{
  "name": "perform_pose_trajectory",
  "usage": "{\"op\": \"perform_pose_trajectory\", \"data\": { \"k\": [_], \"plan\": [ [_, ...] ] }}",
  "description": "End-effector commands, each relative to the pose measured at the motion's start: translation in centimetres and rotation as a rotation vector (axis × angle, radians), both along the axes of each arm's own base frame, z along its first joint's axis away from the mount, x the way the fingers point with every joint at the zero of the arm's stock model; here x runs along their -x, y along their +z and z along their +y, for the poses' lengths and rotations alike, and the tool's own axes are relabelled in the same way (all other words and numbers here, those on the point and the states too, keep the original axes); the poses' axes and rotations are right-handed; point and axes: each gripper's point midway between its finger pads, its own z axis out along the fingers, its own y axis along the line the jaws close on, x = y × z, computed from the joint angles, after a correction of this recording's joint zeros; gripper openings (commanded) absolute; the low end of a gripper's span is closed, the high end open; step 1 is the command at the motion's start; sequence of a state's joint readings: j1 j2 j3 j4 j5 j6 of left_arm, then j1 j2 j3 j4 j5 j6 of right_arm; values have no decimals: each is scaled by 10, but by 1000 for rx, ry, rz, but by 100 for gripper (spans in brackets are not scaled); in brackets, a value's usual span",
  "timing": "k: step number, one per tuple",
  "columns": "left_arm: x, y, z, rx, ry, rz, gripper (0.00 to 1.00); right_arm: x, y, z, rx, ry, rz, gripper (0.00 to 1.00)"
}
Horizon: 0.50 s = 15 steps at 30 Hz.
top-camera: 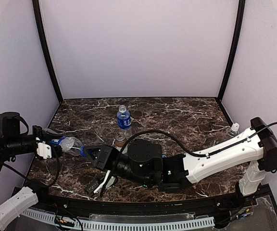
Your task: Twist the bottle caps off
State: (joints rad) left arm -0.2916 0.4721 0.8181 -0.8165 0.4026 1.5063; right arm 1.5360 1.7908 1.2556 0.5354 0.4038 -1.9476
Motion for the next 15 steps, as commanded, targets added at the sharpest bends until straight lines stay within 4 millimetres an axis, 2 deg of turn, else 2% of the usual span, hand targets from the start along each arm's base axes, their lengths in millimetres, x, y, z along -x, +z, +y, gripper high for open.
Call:
{"op": "perform_pose_trajectory", "data": {
  "k": [1,6,10,13,14,15],
  "plan": [
    [11,-16,3,-41,-13,72,22,3,48,-6,-43,-26,-295,0],
    [8,-16,5,-36,5,72,21,6,60,-13,-72,-14,-293,0],
    [6,-12,3,-14,10,58,21,5,52,-10,-64,-8,-193,0],
    [5,-4,-1,29,7,51,21,4,52,-6,-103,-9,-129,53],
    [5,-2,-2,37,6,48,21,3,53,-6,-115,-12,-111,64],
    [6,0,-3,45,3,47,21,4,55,-6,-135,-10,-95,70]
  ]
}}
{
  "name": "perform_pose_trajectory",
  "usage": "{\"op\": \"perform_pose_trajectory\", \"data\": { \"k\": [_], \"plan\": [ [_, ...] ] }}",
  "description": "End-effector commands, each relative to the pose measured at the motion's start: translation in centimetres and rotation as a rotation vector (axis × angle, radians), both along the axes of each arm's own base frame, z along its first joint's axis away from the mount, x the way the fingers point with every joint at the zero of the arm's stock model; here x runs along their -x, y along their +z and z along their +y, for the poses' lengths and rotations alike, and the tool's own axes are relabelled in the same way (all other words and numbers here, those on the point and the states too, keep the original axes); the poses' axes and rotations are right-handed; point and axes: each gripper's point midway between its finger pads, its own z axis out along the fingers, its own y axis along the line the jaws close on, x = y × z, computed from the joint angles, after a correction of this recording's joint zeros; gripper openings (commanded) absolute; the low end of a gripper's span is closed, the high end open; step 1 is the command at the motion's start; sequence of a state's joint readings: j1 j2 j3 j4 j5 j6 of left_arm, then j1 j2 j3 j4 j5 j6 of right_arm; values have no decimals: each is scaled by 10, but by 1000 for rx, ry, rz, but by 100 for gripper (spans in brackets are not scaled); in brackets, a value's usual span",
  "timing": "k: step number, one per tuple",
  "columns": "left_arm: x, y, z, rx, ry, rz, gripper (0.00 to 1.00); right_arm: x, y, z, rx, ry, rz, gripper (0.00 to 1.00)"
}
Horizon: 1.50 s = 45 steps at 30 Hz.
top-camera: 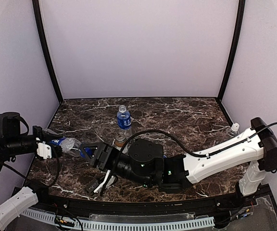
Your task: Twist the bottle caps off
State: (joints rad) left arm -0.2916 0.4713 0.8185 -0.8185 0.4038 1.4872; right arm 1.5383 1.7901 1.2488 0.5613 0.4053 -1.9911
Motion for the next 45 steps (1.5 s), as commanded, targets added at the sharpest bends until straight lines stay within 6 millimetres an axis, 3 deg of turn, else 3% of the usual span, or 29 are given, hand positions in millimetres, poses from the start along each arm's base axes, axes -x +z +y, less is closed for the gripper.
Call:
{"op": "perform_pose_trajectory", "data": {
  "k": [1,4,9,12,16,18,20,23,26,30,33,37,45],
  "plan": [
    [5,0,-3,35,-4,32,21,2,57,-7,-157,-7,-43,75],
    [2,6,-2,53,17,21,21,3,65,-11,-202,-6,-17,98],
    [-18,33,0,170,118,-42,20,-5,76,-17,-273,-32,206,99],
    [-31,57,1,235,152,-142,21,-13,81,-18,-314,-44,502,99],
    [-40,71,6,250,180,-266,21,-36,112,-24,-513,-42,898,98],
    [-45,76,11,248,203,-332,22,-45,127,-26,-592,-5,1149,99],
    [-48,81,16,231,224,-402,23,-51,135,-27,-631,43,1520,99],
    [-54,88,22,208,251,-486,24,-58,141,-28,-641,132,1901,97],
    [-60,92,29,180,293,-532,24,-74,132,-23,-697,75,2123,90],
    [-64,93,32,156,311,-556,24,-87,111,-12,-697,-38,2330,82],
    [-66,90,32,139,308,-561,24,-85,100,-3,-640,-74,2431,78],
    [-67,86,32,126,304,-558,24,-84,89,5,-599,-101,2473,76],
    [-67,86,31,122,301,-557,24,-83,80,17,-553,-111,2512,61]
  ]
}}
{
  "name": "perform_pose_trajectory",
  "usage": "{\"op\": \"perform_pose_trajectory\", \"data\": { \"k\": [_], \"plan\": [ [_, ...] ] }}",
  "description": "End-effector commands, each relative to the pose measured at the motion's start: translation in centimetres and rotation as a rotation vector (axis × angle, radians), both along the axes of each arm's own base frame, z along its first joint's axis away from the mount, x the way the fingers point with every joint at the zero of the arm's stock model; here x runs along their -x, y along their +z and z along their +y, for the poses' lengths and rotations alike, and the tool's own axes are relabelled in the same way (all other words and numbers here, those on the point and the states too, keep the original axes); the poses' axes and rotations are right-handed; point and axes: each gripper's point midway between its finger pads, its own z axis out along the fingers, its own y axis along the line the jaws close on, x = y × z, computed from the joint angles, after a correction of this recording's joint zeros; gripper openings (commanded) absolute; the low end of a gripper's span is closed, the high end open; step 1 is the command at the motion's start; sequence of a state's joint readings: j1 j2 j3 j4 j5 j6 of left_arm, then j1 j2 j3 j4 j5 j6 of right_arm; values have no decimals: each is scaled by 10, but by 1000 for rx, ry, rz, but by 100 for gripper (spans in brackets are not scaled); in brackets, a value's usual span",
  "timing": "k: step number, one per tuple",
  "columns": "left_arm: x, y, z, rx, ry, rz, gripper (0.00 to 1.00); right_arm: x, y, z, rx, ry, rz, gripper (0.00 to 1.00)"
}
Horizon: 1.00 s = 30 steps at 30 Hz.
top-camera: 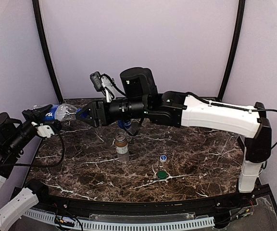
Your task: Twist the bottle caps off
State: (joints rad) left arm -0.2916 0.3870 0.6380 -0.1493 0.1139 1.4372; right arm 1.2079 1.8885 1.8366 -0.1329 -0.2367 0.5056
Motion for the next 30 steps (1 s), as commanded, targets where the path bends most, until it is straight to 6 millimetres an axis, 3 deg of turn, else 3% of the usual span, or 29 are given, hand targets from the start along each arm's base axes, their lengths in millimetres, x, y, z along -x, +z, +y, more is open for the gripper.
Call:
{"op": "perform_pose_trajectory", "data": {
  "k": [1,14,16,17,20,23,25,30],
  "plan": [
    [-3,1,0,-4,7,-14,24,1,13,5,-37,34,37,58],
    [-2,0,-1,11,-2,7,24,5,14,7,-37,81,-22,0],
    [2,-5,-4,18,-25,45,24,14,19,4,-43,125,-123,0],
    [6,-4,-8,25,-54,63,23,22,23,2,-42,150,-202,0],
    [21,-30,-18,-7,-132,204,23,49,27,-6,3,180,-602,0],
    [31,-44,-23,-25,-180,261,22,70,15,-13,126,146,-1086,0],
    [35,-51,-24,-35,-195,288,22,87,8,-15,195,144,-1318,0],
    [52,-61,-32,-39,-271,370,21,98,5,-21,348,84,-1845,0]
  ]
}}
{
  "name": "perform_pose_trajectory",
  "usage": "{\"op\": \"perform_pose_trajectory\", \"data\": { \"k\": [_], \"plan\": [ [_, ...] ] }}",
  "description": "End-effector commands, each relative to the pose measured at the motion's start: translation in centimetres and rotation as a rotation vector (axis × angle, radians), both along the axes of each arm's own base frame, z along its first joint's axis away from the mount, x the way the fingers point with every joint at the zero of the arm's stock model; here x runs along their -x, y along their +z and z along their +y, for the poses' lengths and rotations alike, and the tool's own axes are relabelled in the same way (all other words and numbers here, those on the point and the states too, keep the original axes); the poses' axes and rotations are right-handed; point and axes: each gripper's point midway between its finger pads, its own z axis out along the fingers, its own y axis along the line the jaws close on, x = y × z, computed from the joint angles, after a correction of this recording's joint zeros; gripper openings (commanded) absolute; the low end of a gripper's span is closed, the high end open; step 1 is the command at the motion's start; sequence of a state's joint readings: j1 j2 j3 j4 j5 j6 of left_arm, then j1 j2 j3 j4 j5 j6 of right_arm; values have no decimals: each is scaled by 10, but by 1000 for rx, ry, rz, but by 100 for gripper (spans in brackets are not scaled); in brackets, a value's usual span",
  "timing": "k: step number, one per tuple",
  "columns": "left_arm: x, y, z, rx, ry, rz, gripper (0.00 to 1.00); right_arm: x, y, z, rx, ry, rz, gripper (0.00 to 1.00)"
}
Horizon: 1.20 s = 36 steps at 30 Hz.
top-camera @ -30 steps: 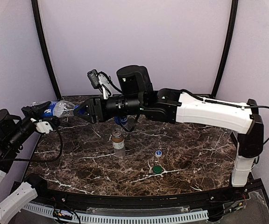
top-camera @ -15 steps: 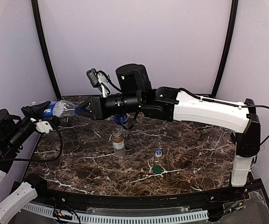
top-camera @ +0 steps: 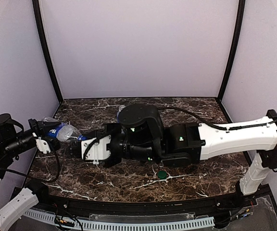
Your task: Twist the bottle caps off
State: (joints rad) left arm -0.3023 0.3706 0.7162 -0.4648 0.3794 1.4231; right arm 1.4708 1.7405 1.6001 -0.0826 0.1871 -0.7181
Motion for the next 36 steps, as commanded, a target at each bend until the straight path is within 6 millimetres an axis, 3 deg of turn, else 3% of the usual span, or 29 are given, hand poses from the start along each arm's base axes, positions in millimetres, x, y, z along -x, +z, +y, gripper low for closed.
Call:
{"op": "perform_pose_trajectory", "data": {
  "k": [1,6,11,13,15,17,18,20,22,26,28,30,33,36],
  "plan": [
    [10,-27,3,-36,-2,150,21,12,27,-6,22,-34,-694,0],
    [13,-34,5,-59,-1,163,21,-1,45,-22,8,-192,-1010,0],
    [14,-37,5,-64,-5,169,21,-9,60,-35,-4,-285,-1091,0],
    [13,-37,5,-53,5,172,21,-16,87,-43,-108,-372,-981,0],
    [9,-33,6,-14,27,175,21,-39,124,-64,-242,-523,-789,0],
    [5,-26,6,49,53,185,21,-78,138,-86,-291,-662,-571,0],
    [3,-23,6,101,71,211,21,-100,134,-95,-266,-715,-466,0],
    [0,-14,5,199,94,246,21,-153,113,-123,-291,-838,-99,0],
    [-2,-7,3,304,108,299,22,-191,80,-159,-270,-937,227,0],
    [-2,7,-4,538,118,437,22,-241,-1,-240,-258,-1119,731,0],
    [-2,8,-9,640,109,523,23,-251,-56,-266,-208,-1185,928,0],
    [1,7,-16,727,81,606,23,-251,-109,-278,-126,-1217,1093,0],
    [8,0,-29,819,5,735,23,-244,-177,-279,47,-1260,1233,0],
    [10,-3,-37,911,-36,839,23,-235,-222,-265,194,-1248,1341,0]
  ]
}}
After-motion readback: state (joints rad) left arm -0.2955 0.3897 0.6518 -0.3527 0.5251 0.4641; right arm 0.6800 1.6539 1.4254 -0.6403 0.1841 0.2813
